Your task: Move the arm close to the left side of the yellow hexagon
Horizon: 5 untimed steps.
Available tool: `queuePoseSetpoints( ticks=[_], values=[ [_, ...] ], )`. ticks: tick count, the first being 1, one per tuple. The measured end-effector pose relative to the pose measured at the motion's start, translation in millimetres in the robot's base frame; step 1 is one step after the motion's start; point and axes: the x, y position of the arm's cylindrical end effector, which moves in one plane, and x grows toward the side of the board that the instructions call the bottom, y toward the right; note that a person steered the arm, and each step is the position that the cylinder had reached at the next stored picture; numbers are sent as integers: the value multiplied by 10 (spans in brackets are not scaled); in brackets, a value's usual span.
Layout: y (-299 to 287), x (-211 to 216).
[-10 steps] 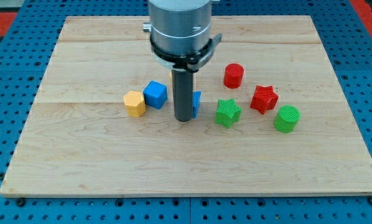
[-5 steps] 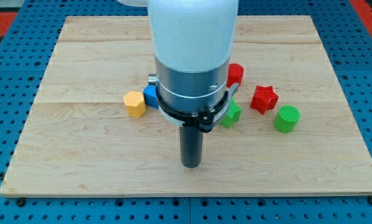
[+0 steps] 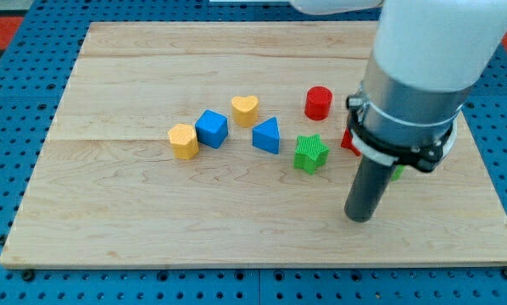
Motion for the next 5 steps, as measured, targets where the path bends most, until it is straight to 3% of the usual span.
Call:
queuePoseSetpoints(
  ticks=[1,3,5],
  values=[
    [193,-186],
    [-650,-186],
    [-912,-186]
  ],
)
